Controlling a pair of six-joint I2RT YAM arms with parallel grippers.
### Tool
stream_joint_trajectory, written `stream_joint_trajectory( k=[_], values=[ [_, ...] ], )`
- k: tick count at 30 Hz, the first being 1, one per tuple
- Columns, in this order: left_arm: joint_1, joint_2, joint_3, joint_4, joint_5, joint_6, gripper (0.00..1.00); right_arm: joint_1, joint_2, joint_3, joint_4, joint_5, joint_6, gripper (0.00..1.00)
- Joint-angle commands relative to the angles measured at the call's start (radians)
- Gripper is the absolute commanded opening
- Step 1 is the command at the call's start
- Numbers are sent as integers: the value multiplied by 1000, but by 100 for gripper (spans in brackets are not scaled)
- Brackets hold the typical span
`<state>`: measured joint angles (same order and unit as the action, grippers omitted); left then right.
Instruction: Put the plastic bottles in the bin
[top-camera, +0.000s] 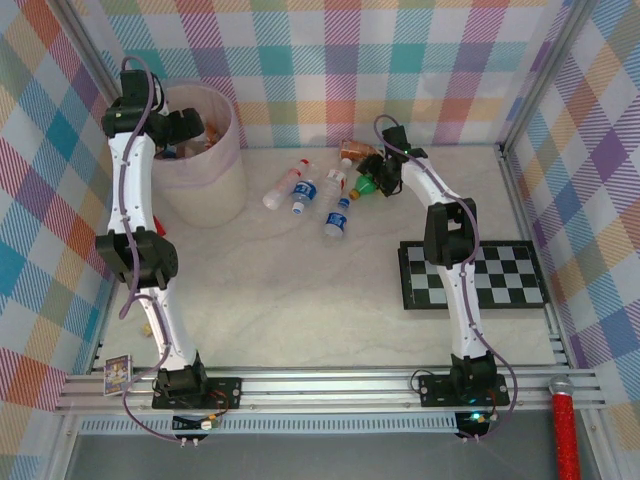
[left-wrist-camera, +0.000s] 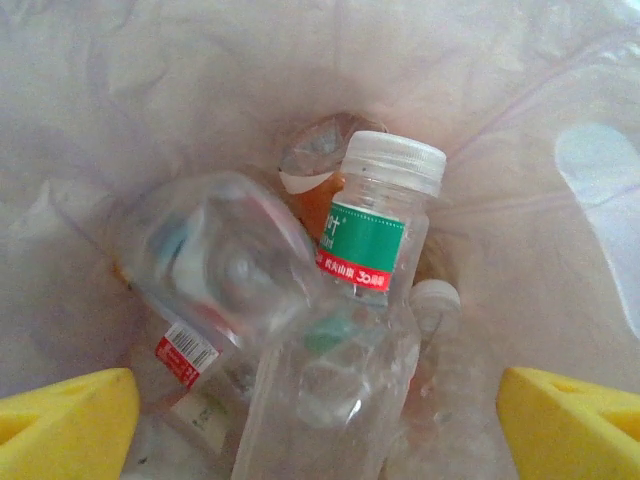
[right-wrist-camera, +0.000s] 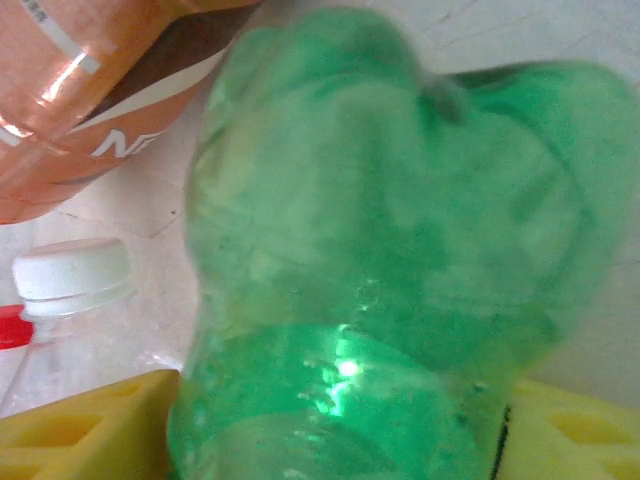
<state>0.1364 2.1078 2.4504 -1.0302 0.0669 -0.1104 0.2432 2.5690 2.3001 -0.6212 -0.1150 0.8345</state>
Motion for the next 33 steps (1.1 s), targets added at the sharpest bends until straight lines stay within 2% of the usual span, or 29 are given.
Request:
stream_joint_trajectory(
  k=[1, 7, 12, 16, 18, 23, 26, 28, 31, 33],
  values=[
    [9, -140, -24, 46, -3, 36, 94, -2, -24, 0, -50, 27, -6, 68],
    [1, -284, -92, 41, -10, 51, 97, -5, -134, -57, -71, 51, -67, 64],
    [-75, -472, -262, 103, 18, 12, 96, -8, -299, -183, -48, 44, -186, 59],
    [-170, -606, -473, 193, 192, -78, 93, -10, -456, -333, 3, -53, -304, 55],
    [-223, -666, -610, 281, 261, -110, 93, -15, -525, -400, 38, -168, -333, 51],
    [-359, -746, -925, 511, 465, -179, 96, -12, -618, -474, 95, -614, -368, 51],
    [-401, -748, -1073, 674, 556, -252, 99, 7, -663, -526, 156, -795, -403, 48],
    [-403, -739, -1137, 762, 564, -327, 98, 31, -685, -539, 133, -850, -488, 47],
    [-403, -710, -1187, 907, 597, -460, 98, 83, -702, -525, -12, -838, -736, 47],
    [-404, -689, -1210, 1003, 630, -553, 97, 119, -736, -580, 4, -838, -869, 49]
  ],
)
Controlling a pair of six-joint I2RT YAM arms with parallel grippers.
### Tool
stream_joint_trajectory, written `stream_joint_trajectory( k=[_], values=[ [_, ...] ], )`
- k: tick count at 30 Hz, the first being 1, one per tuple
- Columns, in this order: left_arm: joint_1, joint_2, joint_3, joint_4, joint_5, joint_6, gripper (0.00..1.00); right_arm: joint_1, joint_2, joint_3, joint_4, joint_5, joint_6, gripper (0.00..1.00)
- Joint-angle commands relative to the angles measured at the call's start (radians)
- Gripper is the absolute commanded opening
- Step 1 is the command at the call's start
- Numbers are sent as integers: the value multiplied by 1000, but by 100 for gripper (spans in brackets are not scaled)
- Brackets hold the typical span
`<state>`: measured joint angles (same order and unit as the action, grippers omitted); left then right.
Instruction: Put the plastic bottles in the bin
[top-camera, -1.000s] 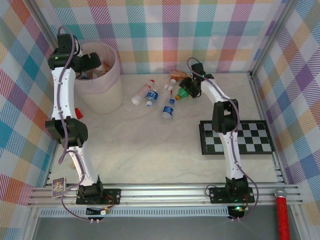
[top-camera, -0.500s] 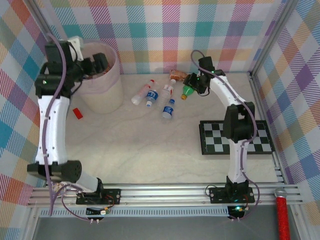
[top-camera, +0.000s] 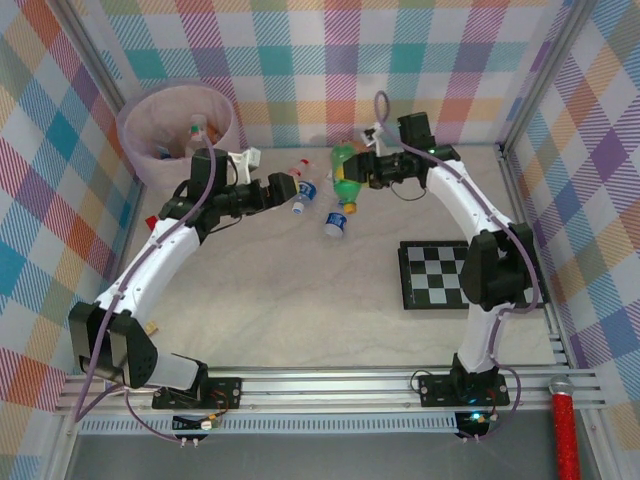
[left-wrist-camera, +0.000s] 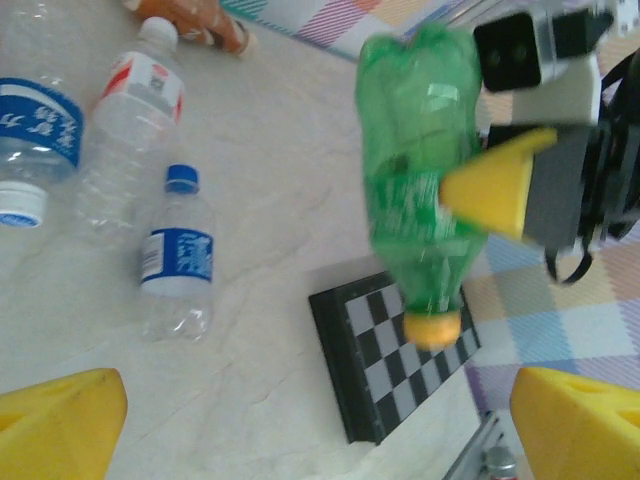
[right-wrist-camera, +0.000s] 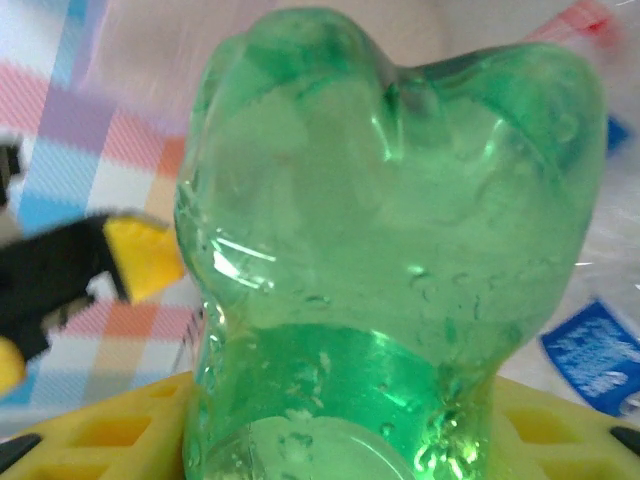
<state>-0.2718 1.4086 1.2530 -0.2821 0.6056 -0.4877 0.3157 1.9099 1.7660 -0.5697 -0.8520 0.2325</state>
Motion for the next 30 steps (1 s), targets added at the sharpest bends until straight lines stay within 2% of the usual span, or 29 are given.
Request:
stream_joint_trajectory(
  k=[1, 3, 6, 9, 18, 21, 27, 30],
  values=[
    [2, 14, -21, 284, 100, -209, 97, 62, -91, -72, -29, -92, -307, 49],
    [-6, 21, -34, 329, 109, -251, 97, 96, -109, -103, -10, -52, -396, 50],
    [-28, 33, -34, 316, 111, -250, 97, 129, -106, -111, 21, -54, -427, 50],
    [-47, 43, -33, 273, 87, -223, 96, 151, -96, -100, 69, -117, -409, 50],
    [-85, 74, -19, 252, 48, -188, 94, 189, -10, -1, 90, -148, -312, 50],
    [-87, 90, -5, 246, 22, -185, 87, 197, -1, 1, 93, -154, -311, 50],
    [-88, 112, 18, 257, -1, -195, 66, 197, 11, 10, 100, -153, -292, 52],
    [-89, 115, 27, 247, -7, -194, 58, 197, 17, 23, 93, -135, -290, 58]
  ],
)
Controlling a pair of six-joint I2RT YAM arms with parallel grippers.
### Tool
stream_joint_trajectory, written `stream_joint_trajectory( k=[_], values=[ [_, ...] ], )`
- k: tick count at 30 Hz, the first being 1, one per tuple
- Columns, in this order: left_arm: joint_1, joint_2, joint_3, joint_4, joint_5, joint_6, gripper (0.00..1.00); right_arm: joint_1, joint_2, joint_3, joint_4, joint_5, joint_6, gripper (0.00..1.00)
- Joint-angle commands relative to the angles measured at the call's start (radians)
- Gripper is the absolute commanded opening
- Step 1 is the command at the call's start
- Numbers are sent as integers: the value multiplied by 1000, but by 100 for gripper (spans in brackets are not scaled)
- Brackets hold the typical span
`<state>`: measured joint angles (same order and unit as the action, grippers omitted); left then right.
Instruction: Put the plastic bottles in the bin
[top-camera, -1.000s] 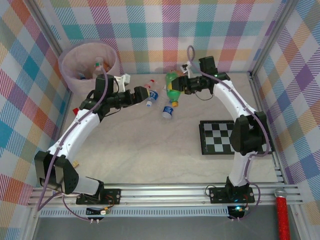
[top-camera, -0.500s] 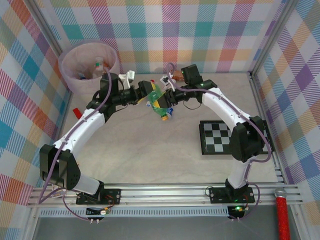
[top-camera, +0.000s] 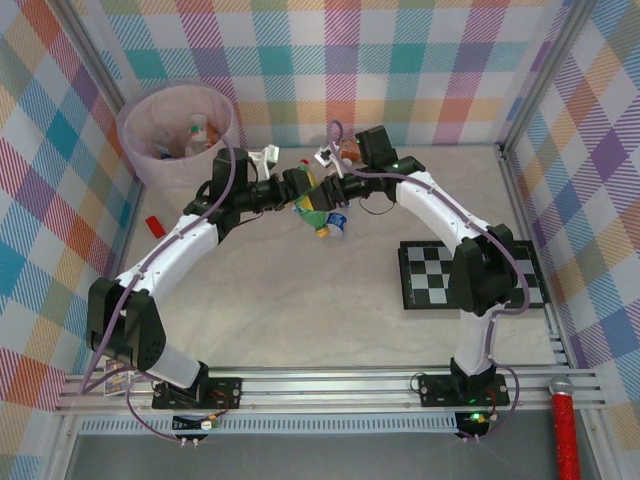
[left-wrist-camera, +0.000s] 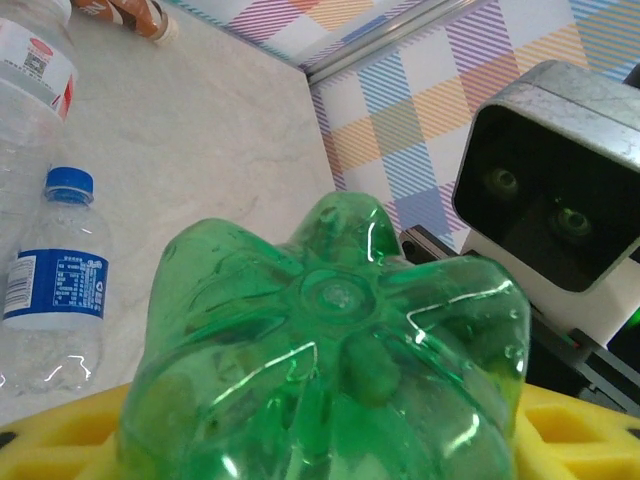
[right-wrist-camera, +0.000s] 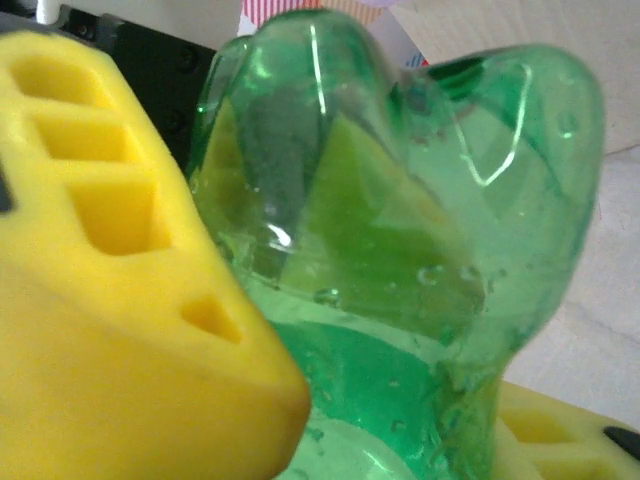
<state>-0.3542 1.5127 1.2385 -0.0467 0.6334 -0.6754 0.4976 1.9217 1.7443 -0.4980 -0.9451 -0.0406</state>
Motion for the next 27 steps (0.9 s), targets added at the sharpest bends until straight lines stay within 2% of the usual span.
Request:
stream_joint_trajectory(
  k=[1, 9, 10, 11, 12, 18, 22, 27],
  values=[
    [-6, 9, 44, 6, -38, -2, 56, 14, 8, 51, 15, -39, -19, 60],
    [-3, 13, 96, -55, -67, 33, 48, 2, -11, 74, -39, -18, -50, 76],
    [-2, 14, 105, -67, -70, 41, 48, -5, -21, 73, -47, -14, -49, 84],
    [1, 15, 119, -84, -78, 52, 48, -16, -37, 68, -57, -10, -50, 95],
    [5, 17, 137, -101, -85, 64, 48, -27, -55, 59, -64, -8, -50, 100],
    [43, 27, 255, -171, -103, 99, 47, -121, -213, -108, 60, -50, 22, 99],
    [87, 26, 360, -221, -130, 139, 47, -172, -315, -215, 108, 20, 78, 99],
    [150, 29, 569, -435, -264, 269, 46, -216, -410, -331, 84, 119, 114, 99]
  ],
)
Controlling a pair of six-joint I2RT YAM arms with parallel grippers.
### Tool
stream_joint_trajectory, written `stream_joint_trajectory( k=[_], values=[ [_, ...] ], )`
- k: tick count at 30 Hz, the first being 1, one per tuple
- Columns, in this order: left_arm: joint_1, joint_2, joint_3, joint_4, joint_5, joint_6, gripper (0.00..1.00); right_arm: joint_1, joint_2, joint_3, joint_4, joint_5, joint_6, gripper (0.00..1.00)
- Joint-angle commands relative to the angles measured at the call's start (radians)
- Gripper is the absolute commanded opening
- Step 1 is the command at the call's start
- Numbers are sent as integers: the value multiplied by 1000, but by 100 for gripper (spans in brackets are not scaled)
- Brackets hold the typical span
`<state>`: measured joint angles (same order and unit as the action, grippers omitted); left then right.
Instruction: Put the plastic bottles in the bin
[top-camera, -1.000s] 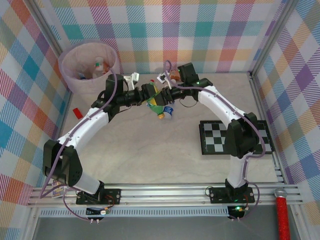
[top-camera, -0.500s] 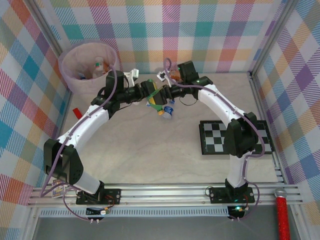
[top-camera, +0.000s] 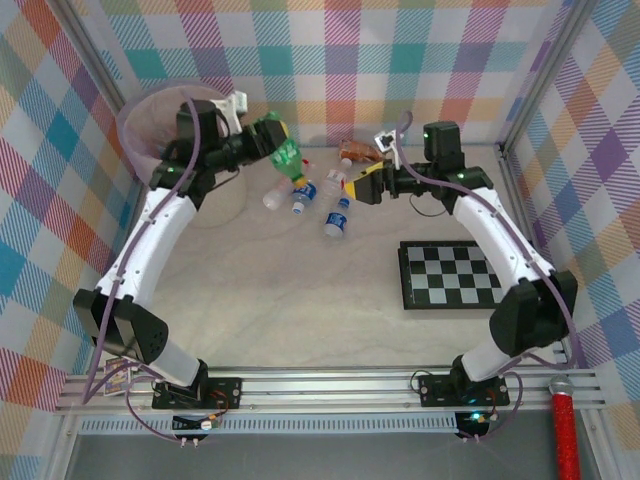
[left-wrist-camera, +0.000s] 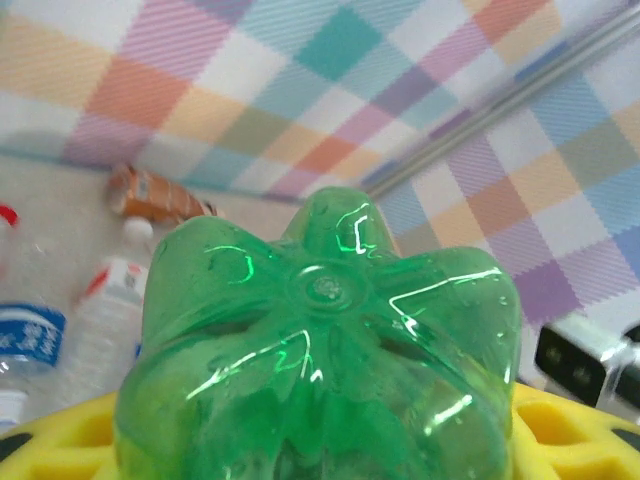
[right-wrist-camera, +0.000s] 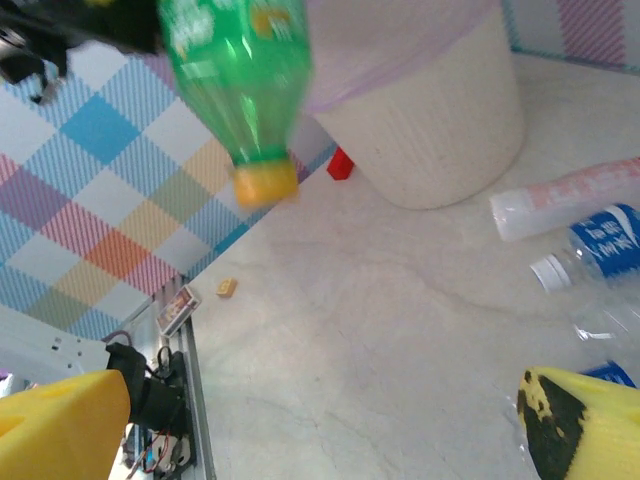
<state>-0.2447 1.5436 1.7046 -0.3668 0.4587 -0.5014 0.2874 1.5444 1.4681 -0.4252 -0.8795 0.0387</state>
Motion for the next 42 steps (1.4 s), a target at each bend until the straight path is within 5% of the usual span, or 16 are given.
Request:
stream_joint_trajectory(
  k=[1, 6, 13, 21, 34, 42],
  values=[
    [62, -1, 132, -129, -118, 100, 44, -9, -49, -75, 7, 69, 41, 99],
    [153, -7, 186, -101, -353, 130, 39, -14, -170, -244, 97, 104, 144, 99],
    [306, 138, 347, -140, -531, 187, 35, -13, -285, -371, 115, 166, 190, 99],
    [366, 415, 642, -362, -571, 296, 33, -13, -335, -392, 79, 214, 184, 99],
    [354, 587, 651, -467, -585, 397, 33, -13, -306, -362, 36, 329, 215, 99],
    [344, 588, 606, -469, -573, 423, 57, -13, -270, -320, 5, 430, 313, 99]
  ],
)
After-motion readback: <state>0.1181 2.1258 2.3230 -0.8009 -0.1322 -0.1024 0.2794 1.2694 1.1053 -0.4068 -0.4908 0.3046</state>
